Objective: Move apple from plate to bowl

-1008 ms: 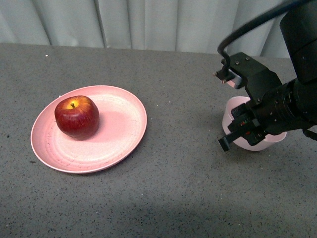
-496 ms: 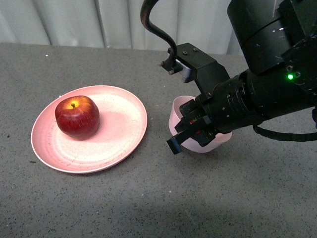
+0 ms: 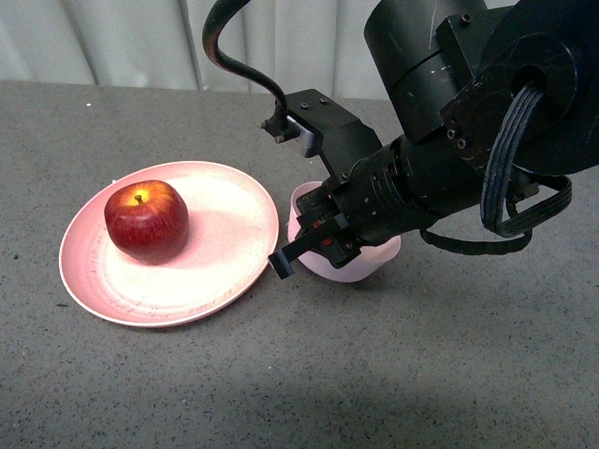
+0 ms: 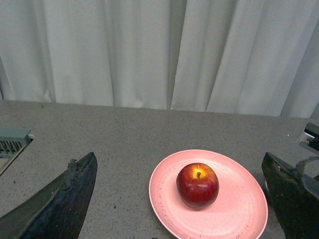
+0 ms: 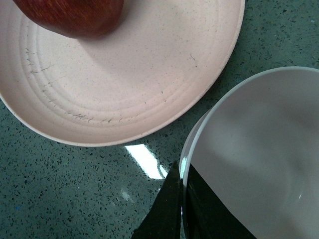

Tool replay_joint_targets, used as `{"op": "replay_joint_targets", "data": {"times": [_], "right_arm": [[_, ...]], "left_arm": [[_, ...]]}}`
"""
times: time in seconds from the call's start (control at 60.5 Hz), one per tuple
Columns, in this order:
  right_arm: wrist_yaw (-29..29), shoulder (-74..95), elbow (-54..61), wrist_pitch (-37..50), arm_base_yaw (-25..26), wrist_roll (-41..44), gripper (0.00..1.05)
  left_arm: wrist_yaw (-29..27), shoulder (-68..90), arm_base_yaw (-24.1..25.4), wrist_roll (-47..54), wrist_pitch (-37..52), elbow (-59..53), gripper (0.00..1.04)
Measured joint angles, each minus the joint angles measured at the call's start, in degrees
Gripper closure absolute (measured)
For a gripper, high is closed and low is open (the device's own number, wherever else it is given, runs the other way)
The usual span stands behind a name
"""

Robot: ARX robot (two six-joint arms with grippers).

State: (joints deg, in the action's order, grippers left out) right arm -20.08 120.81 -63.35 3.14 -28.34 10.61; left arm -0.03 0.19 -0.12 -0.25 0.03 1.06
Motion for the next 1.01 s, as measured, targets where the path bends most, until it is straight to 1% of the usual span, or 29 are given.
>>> {"op": "replay_joint_targets", "data": {"times": [0.083,0.182,0.248,0.264,0.314,0.446,0.529,0.545,0.578,0.628,0.661,0.71,0.793,0.958,0.975,0.991,1.008], "right_arm": [[0.5,0.2,0.0,1.0,-0.1,-0.3,1.03],[0.3,0.3,0.1,3.0,-0.1,-1.0,0.89],[-0.1,-0.1,1.4,5.7,0.0,-1.9,0.73],[-0.2,-0.2,1.6,6.1,0.1,-1.9,0.72],[-0.2,-0.9,3.3,8.7,0.3,-2.6,0.61],[0.4,-3.8,7.0,14.1,1.3,-4.4,0.41],[3.3,-7.8,11.0,20.3,2.6,-6.1,0.24],[3.5,-8.1,11.2,20.7,2.8,-6.2,0.22],[5.5,-10.1,13.2,23.6,3.4,-6.8,0.15],[7.7,-12.0,15.4,26.8,4.1,-7.3,0.08],[9.0,-13.4,16.8,28.5,4.7,-7.8,0.08],[11.9,-15.9,19.4,30.9,5.7,-8.6,0.1],[14.9,-20.4,24.4,34.7,7.5,-9.7,0.09],[13.7,-29.7,32.5,36.3,11.3,-11.7,0.09],[14.9,-30.0,33.1,37.1,11.3,-11.6,0.1],[18.1,-30.5,34.7,40.7,11.3,-11.4,0.13],[20.1,-30.9,35.6,42.9,11.3,-11.4,0.15]], "left_arm": [[0.0,0.0,0.0,0.0,0.0,0.0,0.07],[0.0,0.0,0.0,0.0,0.0,0.0,0.07],[0.0,0.0,0.0,0.0,0.0,0.0,0.07],[0.0,0.0,0.0,0.0,0.0,0.0,0.07],[0.0,0.0,0.0,0.0,0.0,0.0,0.07],[0.0,0.0,0.0,0.0,0.0,0.0,0.07],[0.0,0.0,0.0,0.0,0.0,0.0,0.07],[0.0,0.0,0.0,0.0,0.0,0.0,0.07],[0.0,0.0,0.0,0.0,0.0,0.0,0.07],[0.0,0.0,0.0,0.0,0.0,0.0,0.07],[0.0,0.0,0.0,0.0,0.0,0.0,0.07],[0.0,0.0,0.0,0.0,0.0,0.0,0.07],[0.0,0.0,0.0,0.0,0.0,0.0,0.07],[0.0,0.0,0.0,0.0,0.0,0.0,0.07],[0.0,0.0,0.0,0.0,0.0,0.0,0.07],[0.0,0.0,0.0,0.0,0.0,0.0,0.07],[0.0,0.0,0.0,0.0,0.0,0.0,0.07]]}}
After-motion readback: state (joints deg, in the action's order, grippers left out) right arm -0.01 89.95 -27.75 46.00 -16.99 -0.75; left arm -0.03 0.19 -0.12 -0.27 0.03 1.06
